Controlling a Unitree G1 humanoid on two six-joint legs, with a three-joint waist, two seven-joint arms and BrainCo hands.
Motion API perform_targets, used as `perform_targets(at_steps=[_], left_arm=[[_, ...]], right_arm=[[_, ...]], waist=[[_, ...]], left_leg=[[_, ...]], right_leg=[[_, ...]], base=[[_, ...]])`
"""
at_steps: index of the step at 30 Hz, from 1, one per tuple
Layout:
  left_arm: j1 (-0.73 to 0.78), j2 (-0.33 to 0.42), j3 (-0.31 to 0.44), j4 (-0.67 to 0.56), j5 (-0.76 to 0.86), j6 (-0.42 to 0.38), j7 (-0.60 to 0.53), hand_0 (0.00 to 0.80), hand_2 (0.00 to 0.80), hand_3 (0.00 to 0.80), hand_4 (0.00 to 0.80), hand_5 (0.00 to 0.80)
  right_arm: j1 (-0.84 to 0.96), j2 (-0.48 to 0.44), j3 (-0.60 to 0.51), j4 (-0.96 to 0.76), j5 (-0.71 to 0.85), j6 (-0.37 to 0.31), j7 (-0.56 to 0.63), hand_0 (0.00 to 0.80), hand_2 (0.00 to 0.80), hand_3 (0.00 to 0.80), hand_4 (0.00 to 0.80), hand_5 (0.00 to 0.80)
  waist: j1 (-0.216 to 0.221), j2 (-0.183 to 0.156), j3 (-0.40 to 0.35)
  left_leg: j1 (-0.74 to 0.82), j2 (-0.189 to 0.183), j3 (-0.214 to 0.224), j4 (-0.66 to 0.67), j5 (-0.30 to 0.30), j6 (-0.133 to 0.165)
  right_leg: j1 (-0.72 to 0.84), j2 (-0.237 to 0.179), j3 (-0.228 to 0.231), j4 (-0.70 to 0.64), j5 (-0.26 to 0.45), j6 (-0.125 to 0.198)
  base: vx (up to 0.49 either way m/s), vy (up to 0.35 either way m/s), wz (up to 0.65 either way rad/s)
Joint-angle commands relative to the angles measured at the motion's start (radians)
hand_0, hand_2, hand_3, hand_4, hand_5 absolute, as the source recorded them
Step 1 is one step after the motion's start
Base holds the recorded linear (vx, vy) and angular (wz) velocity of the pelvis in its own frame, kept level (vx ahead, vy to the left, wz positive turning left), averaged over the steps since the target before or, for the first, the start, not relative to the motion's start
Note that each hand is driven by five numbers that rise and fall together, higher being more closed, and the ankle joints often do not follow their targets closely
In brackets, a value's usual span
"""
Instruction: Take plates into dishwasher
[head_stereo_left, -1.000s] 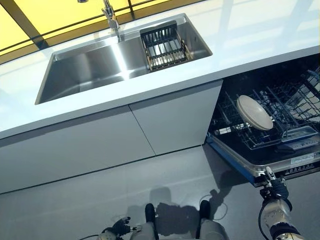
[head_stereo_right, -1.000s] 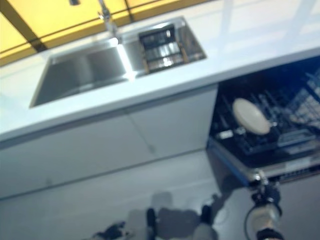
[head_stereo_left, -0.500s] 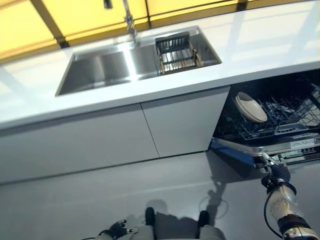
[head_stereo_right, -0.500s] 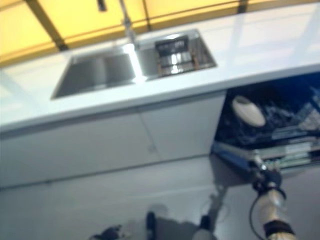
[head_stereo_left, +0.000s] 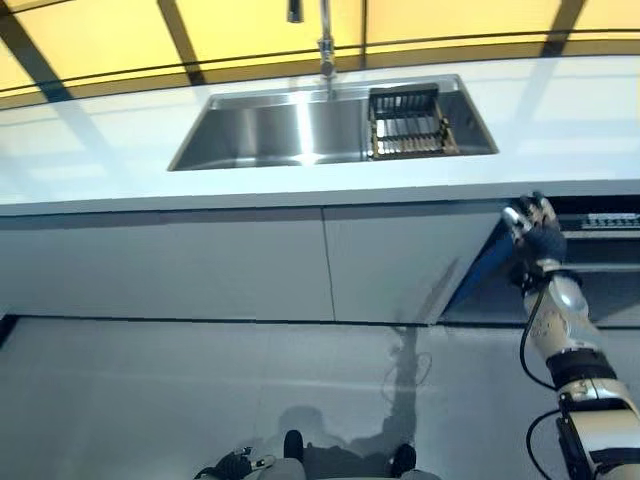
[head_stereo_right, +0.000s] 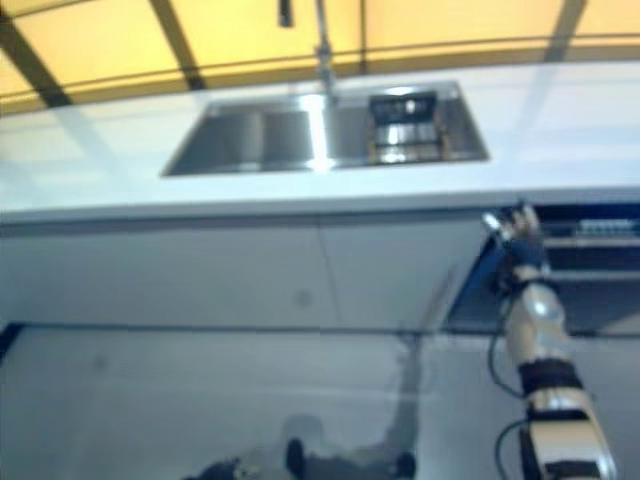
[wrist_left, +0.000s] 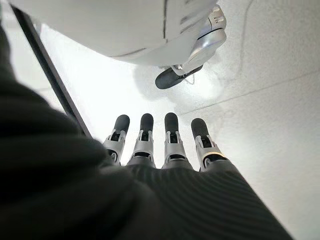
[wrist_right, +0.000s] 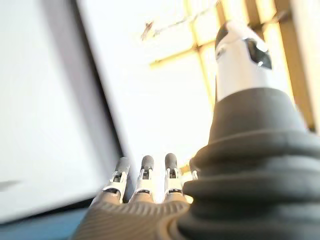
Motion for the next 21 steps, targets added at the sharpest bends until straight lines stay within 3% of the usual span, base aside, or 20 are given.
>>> perform_targets(at_steps=[1, 8, 11, 16, 21], left_arm=[[-0.025, 0.061, -0.058, 0.024, 0.036, 0.005, 0.008, 0.000, 0.000, 0.000, 0.000, 0.000], [-0.028, 0.060, -0.031, 0.023, 0.008, 0.008, 0.030, 0.000, 0.000, 0.000, 0.000, 0.000], [-0.026, 0.058, -0.010, 0.022, -0.004, 0.013, 0.038, 0.000, 0.000, 0.000, 0.000, 0.000], [-0.028, 0.055, 0.063, 0.019, -0.029, 0.035, 0.034, 0.000, 0.000, 0.000, 0.000, 0.000], [-0.011, 0.049, 0.120, 0.008, -0.043, 0.053, 0.036, 0.000, 0.000, 0.000, 0.000, 0.000]], right_arm=[[-0.144, -0.028, -0.002, -0.023, -0.024, -0.067, -0.026, 0.000, 0.000, 0.000, 0.000, 0.000], [-0.123, -0.030, 0.011, -0.007, -0.090, -0.045, -0.071, 0.000, 0.000, 0.000, 0.000, 0.000], [-0.065, -0.009, 0.015, -0.016, -0.153, -0.071, -0.067, 0.000, 0.000, 0.000, 0.000, 0.000], [0.135, 0.080, 0.071, -0.128, -0.254, -0.111, 0.065, 0.000, 0.000, 0.000, 0.000, 0.000], [0.330, 0.152, 0.127, -0.144, -0.278, -0.053, 0.226, 0.000, 0.000, 0.000, 0.000, 0.000]], waist=[[0.035, -0.102, 0.047], [0.038, -0.110, 0.038], [0.032, -0.115, 0.028], [-0.002, -0.128, 0.024], [-0.029, -0.138, 0.013]], left_leg=[[0.049, -0.012, 0.017, 0.001, -0.043, -0.049], [0.050, -0.002, 0.017, 0.016, -0.030, -0.051], [0.053, 0.003, 0.018, 0.027, -0.024, -0.050], [0.064, 0.013, 0.038, 0.055, -0.026, -0.044], [0.072, 0.015, 0.043, 0.077, -0.015, -0.042]], right_leg=[[0.022, -0.045, 0.052, 0.022, -0.074, 0.018], [0.030, -0.042, 0.037, 0.046, -0.094, 0.010], [0.037, -0.038, 0.038, 0.053, -0.101, 0.008], [0.049, -0.032, 0.056, 0.062, -0.112, 0.001], [0.062, -0.017, 0.084, 0.045, -0.108, 0.002]], base=[[0.039, -0.050, 0.42], [0.017, -0.035, 0.23], [0.005, 0.003, 0.03], [-0.039, 0.005, 0.11], [-0.084, -0.009, 0.01]])
